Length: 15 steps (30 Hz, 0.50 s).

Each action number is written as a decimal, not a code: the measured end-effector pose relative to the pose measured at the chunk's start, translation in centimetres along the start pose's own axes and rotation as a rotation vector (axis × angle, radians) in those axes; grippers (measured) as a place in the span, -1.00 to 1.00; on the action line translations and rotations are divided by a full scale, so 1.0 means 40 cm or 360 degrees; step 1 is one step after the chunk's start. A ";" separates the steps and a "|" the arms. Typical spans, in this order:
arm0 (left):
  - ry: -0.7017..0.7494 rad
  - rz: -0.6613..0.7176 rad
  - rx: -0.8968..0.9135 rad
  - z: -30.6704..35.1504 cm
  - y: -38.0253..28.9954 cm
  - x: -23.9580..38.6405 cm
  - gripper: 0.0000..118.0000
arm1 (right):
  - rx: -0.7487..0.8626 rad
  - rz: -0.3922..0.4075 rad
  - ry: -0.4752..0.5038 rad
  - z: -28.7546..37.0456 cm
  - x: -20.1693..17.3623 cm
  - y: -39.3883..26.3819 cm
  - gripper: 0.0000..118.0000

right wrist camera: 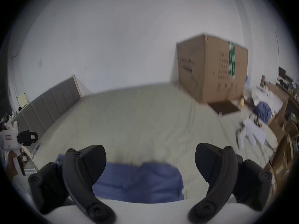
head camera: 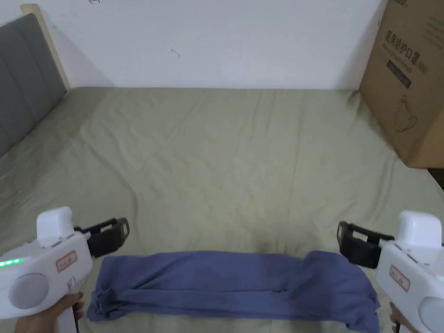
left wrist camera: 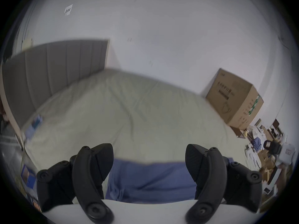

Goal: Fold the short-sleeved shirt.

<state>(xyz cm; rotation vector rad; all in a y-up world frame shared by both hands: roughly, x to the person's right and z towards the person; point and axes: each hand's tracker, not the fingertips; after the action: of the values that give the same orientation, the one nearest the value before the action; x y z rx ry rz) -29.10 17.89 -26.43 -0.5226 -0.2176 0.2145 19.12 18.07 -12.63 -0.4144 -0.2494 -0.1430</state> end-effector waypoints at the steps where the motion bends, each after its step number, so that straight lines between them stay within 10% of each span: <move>1: 0.0018 -0.0048 0.0081 0.014 0.022 0.027 0.59 | 0.0075 0.0010 0.0006 0.009 -0.018 0.024 0.89; 7: 0.0090 -0.0277 0.0390 0.055 0.080 0.144 0.56 | 0.0386 0.0148 -0.0024 0.037 -0.126 0.095 0.80; 10: 0.0080 -0.0320 0.0461 0.057 0.073 0.174 0.08 | 0.0426 0.0225 -0.0059 0.038 -0.164 0.096 0.07; 12: 0.0073 -0.0322 0.0480 0.056 0.062 0.184 -0.96 | 0.0436 0.0293 -0.0120 0.036 -0.183 0.090 -0.90; 15: 0.0028 -0.0309 0.0455 0.047 0.047 0.181 -1.00 | 0.0452 0.0264 -0.0133 0.035 -0.193 0.077 -1.00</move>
<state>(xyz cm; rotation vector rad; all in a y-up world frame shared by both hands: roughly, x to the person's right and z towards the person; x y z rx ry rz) -22.94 22.22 -24.70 -0.2177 -0.2151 0.0500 12.00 22.12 -14.62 -0.1573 -0.3114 0.0727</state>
